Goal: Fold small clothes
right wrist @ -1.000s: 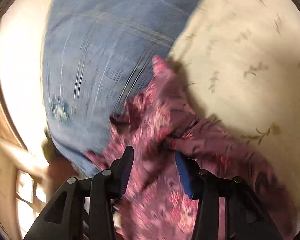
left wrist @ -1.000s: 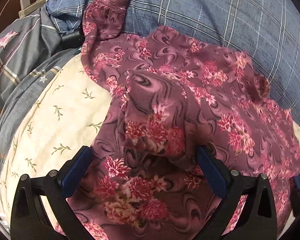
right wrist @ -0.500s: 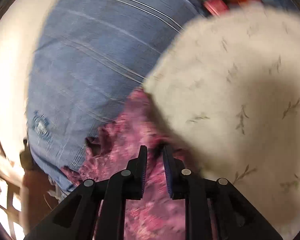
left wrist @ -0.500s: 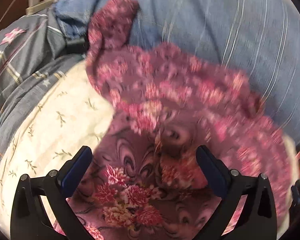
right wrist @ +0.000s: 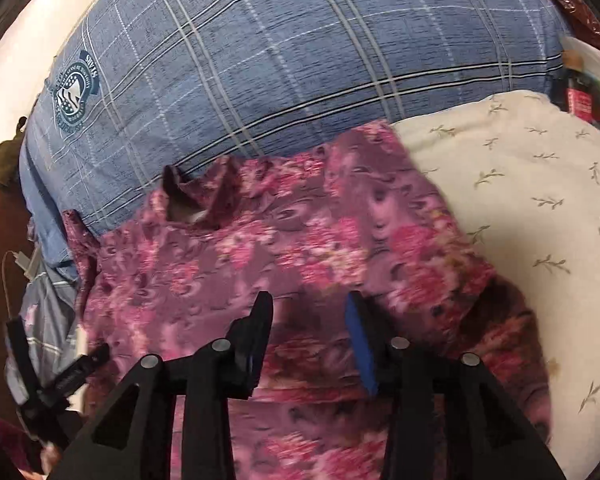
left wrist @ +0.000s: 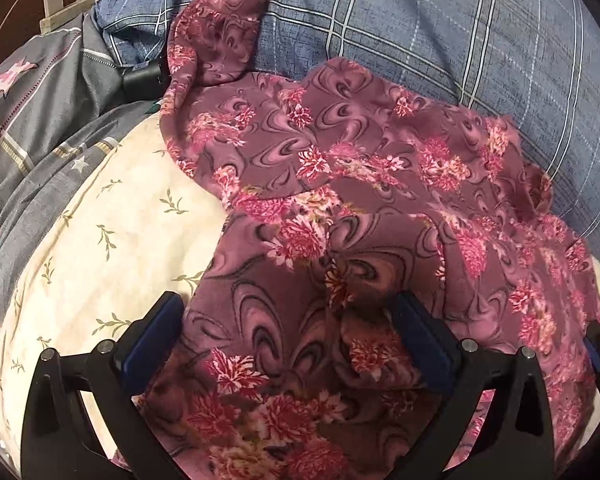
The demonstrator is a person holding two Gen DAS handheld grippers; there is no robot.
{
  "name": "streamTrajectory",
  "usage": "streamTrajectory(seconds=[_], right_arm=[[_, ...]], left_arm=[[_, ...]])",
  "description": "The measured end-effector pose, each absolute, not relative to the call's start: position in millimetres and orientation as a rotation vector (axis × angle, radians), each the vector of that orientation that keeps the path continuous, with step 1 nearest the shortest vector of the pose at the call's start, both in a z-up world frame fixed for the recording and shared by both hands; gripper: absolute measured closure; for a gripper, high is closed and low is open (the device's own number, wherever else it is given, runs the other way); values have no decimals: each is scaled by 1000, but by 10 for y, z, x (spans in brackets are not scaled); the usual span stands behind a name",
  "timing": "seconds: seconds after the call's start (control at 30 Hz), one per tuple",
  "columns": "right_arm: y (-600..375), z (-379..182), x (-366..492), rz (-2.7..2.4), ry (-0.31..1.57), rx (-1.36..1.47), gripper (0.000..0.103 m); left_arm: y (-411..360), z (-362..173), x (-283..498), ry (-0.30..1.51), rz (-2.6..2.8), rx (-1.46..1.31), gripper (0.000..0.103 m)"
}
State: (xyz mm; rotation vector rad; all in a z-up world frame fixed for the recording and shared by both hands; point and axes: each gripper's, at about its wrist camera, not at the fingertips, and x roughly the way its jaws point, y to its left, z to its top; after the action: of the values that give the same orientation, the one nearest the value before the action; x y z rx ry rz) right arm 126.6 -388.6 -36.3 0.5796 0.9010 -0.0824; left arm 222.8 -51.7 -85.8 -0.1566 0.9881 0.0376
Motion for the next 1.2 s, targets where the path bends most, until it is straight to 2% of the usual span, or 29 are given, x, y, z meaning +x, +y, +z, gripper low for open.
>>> streamTrajectory(seconds=[0.03,0.1,0.13,0.17,0.2,0.27,0.37,0.57,0.83,1.1,1.2], right_arm=[[-3858,-314,1257,-55,871,589,62],[-3797,-268,1234,-21,849,566,53],[-3753,-314,1260,-17,871,541,45],[-3710,-385,1289,-11,903,522,42],[-3655,-499,1316,3,946,484,42],[-3542,-478,1275,17,898,398,35],[-3442,-494,1301,11,904,360,30],[-3406,-521,1320,32,881,380,27],[-3496,-503,1270,68,874,394,20],[-3544,-518,1264,95,859,432,18],[-3554,-521,1264,108,854,444,16]], left_arm=[[-491,-834,2224,997,32,-176,0],[-386,-750,2258,995,7,-228,0],[-320,-697,2283,993,3,-247,0],[-218,-630,2346,994,-2,-264,0],[-120,-578,2416,990,-4,-270,0],[156,-419,2629,976,33,-258,0],[554,-261,3001,971,94,-261,0],[1259,-231,3874,1010,147,-355,0],[1372,-487,4263,1051,151,-477,0],[1151,-85,4479,878,184,-260,0],[1023,33,4524,806,181,-97,0]])
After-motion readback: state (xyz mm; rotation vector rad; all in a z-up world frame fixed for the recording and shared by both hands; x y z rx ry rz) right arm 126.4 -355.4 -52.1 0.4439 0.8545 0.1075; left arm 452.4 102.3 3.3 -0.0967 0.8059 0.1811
